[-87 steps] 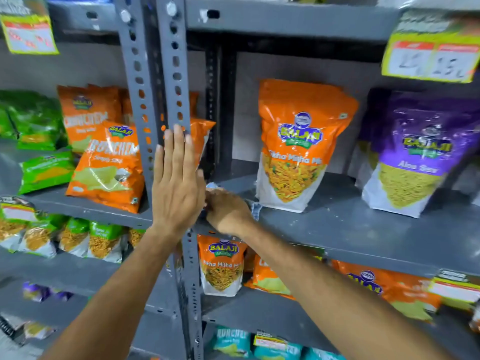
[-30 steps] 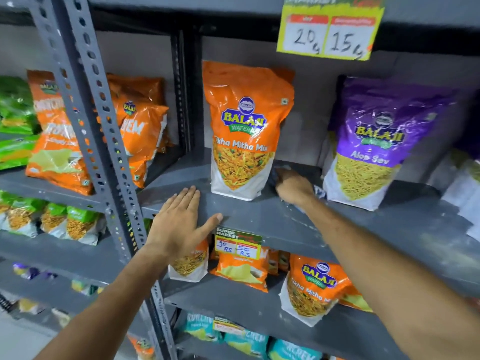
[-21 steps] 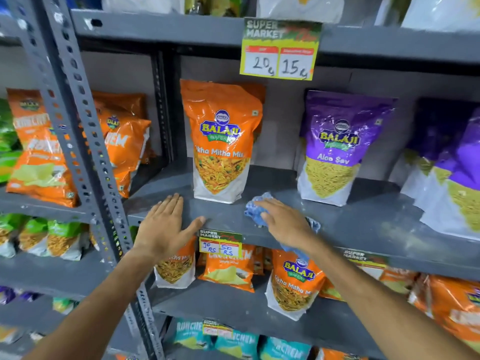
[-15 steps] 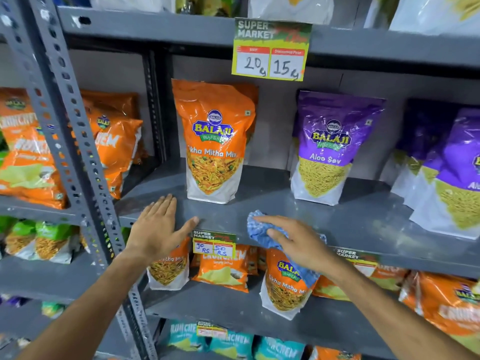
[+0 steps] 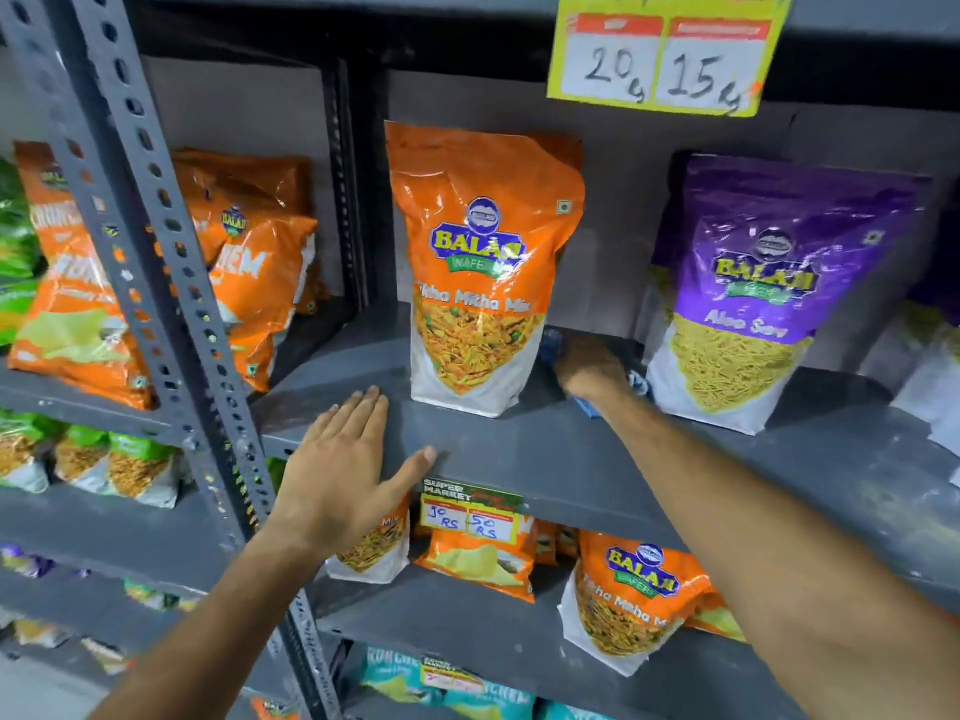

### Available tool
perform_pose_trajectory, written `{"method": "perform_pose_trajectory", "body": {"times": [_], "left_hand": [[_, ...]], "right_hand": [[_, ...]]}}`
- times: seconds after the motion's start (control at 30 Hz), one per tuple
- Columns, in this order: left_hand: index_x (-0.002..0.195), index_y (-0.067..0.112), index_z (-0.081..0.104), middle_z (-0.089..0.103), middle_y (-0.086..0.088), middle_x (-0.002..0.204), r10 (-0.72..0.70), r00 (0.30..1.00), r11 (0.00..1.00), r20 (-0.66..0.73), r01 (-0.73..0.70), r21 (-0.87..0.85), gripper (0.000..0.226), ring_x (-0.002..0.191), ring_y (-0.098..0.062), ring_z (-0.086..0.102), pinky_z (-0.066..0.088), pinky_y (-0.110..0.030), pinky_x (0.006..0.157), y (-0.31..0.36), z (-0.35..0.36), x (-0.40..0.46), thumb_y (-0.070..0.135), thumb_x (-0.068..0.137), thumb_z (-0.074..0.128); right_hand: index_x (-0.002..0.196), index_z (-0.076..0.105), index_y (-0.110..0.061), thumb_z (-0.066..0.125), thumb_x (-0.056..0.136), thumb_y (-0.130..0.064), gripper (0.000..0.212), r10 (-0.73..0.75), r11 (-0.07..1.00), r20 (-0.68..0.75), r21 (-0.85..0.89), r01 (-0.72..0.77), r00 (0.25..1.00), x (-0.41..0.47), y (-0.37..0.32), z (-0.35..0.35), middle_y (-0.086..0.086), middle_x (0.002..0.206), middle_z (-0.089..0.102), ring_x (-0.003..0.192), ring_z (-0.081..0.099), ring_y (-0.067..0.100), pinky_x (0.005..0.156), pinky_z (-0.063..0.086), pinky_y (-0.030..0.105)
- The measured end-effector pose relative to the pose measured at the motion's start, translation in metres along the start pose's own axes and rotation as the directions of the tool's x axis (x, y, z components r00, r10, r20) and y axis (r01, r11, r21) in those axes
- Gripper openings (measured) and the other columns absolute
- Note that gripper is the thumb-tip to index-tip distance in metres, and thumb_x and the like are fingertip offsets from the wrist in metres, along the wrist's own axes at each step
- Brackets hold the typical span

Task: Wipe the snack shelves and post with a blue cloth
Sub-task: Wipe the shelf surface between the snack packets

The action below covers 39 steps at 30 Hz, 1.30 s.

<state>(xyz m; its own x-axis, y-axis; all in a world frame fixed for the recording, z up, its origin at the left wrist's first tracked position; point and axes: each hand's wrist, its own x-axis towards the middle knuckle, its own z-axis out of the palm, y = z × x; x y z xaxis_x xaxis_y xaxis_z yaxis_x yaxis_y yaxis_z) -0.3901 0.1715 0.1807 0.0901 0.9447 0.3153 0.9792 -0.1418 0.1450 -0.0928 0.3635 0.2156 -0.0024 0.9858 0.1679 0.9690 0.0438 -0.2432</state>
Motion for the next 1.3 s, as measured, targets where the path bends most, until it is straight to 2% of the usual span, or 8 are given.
{"method": "perform_pose_trajectory", "body": {"times": [0.27, 0.5, 0.63, 0.73, 0.83, 0.93, 1.1, 1.3], "left_hand": [[0.164, 0.01, 0.023, 0.02, -0.008, 0.174, 0.003, 1.0, 1.0, -0.004, -0.003, 0.028, 0.104, 0.161, -0.02, 0.016, 0.007, -0.036, 0.131, 0.0, 0.003, 0.001, 0.084, 0.093, 0.013], [0.164, 0.009, 0.022, 0.021, -0.009, 0.173, 0.015, 1.0, 1.0, 0.022, -0.015, -0.005, 0.108, 0.161, -0.021, 0.016, 0.01, -0.04, 0.132, -0.003, 0.003, -0.002, 0.087, 0.092, 0.007], [0.165, 0.008, 0.018, 0.018, -0.01, 0.174, 0.031, 0.998, 1.0, 0.047, -0.031, -0.004, 0.108, 0.162, -0.022, 0.013, 0.008, -0.039, 0.132, -0.001, -0.001, -0.003, 0.085, 0.091, 0.0], [0.163, 0.004, 0.022, 0.021, -0.012, 0.173, 0.127, 0.991, 0.992, 0.031, -0.127, 0.003, 0.098, 0.161, -0.023, 0.015, 0.01, -0.04, 0.132, 0.009, 0.003, -0.015, 0.075, 0.098, 0.001], [0.157, 0.001, 0.037, 0.037, -0.016, 0.166, 0.279, 0.96, 0.96, 0.007, -0.279, 0.023, 0.09, 0.156, -0.027, 0.031, 0.024, -0.043, 0.128, 0.038, 0.012, -0.023, 0.068, 0.103, 0.009], [0.152, -0.001, 0.046, 0.046, -0.019, 0.159, 0.409, 0.912, 0.912, -0.021, -0.409, 0.016, 0.087, 0.15, -0.031, 0.043, 0.026, -0.04, 0.126, 0.081, 0.018, -0.014, 0.066, 0.104, 0.018], [0.164, 0.005, 0.014, 0.013, -0.012, 0.174, 0.51, 0.856, 0.86, 0.085, -0.509, -0.038, 0.103, 0.162, -0.024, 0.008, -0.003, -0.034, 0.127, 0.144, 0.016, 0.006, 0.079, 0.093, 0.006], [0.165, 0.007, 0.007, 0.004, -0.009, 0.176, 0.565, 0.814, 0.824, 0.132, -0.564, -0.051, 0.13, 0.163, -0.021, 0.002, -0.004, -0.033, 0.129, 0.191, 0.018, 0.022, 0.094, 0.071, -0.009]], "right_hand": [[0.117, 0.064, -0.018, 0.047, 0.087, -0.053, 0.049, 0.089, 0.995, -0.069, -0.035, -0.091, 0.994, 0.081, 0.007, 0.025, 0.017, 0.122, 0.069, 0.11, 0.065, 0.041, 0.087, 0.053, 0.045], [0.125, 0.063, -0.017, 0.028, 0.097, -0.044, 0.053, 0.101, 0.994, -0.056, -0.036, -0.103, 0.993, 0.018, -0.013, 0.002, 0.017, 0.131, 0.065, 0.115, 0.064, 0.037, 0.089, 0.053, 0.043], [0.125, 0.061, -0.021, 0.042, 0.096, -0.032, 0.037, 0.038, 0.999, -0.05, 0.035, -0.036, 0.998, -0.057, -0.026, -0.018, 0.014, 0.136, 0.059, 0.121, 0.061, 0.036, 0.093, 0.05, 0.042], [0.126, 0.057, -0.024, 0.045, 0.097, -0.033, 0.033, -0.011, 0.998, -0.049, 0.053, 0.014, 0.999, -0.104, -0.021, -0.022, 0.011, 0.134, 0.057, 0.12, 0.061, 0.036, 0.09, 0.05, 0.042], [0.144, 0.047, -0.026, 0.043, 0.102, -0.029, 0.042, -0.066, 0.996, -0.031, 0.054, 0.067, 0.997, -0.14, -0.004, -0.026, -0.002, 0.156, 0.044, 0.142, 0.043, 0.023, 0.107, 0.04, 0.036], [0.148, 0.045, -0.029, 0.046, 0.103, -0.036, 0.045, -0.089, 0.994, -0.041, 0.063, 0.091, 0.995, -0.166, 0.019, -0.033, -0.01, 0.159, 0.04, 0.146, 0.037, 0.015, 0.112, 0.036, 0.034], [0.147, 0.046, -0.034, 0.046, 0.103, -0.043, 0.045, -0.056, 0.994, -0.054, 0.087, 0.06, 0.997, -0.191, 0.068, -0.045, -0.012, 0.156, 0.044, 0.145, 0.039, 0.013, 0.115, 0.038, 0.037], [0.147, 0.047, -0.033, 0.045, 0.104, -0.042, 0.044, 0.061, 0.997, -0.109, 0.057, -0.055, 0.992, -0.222, 0.123, -0.064, -0.007, 0.154, 0.048, 0.14, 0.046, 0.018, 0.11, 0.037, 0.034]]}}
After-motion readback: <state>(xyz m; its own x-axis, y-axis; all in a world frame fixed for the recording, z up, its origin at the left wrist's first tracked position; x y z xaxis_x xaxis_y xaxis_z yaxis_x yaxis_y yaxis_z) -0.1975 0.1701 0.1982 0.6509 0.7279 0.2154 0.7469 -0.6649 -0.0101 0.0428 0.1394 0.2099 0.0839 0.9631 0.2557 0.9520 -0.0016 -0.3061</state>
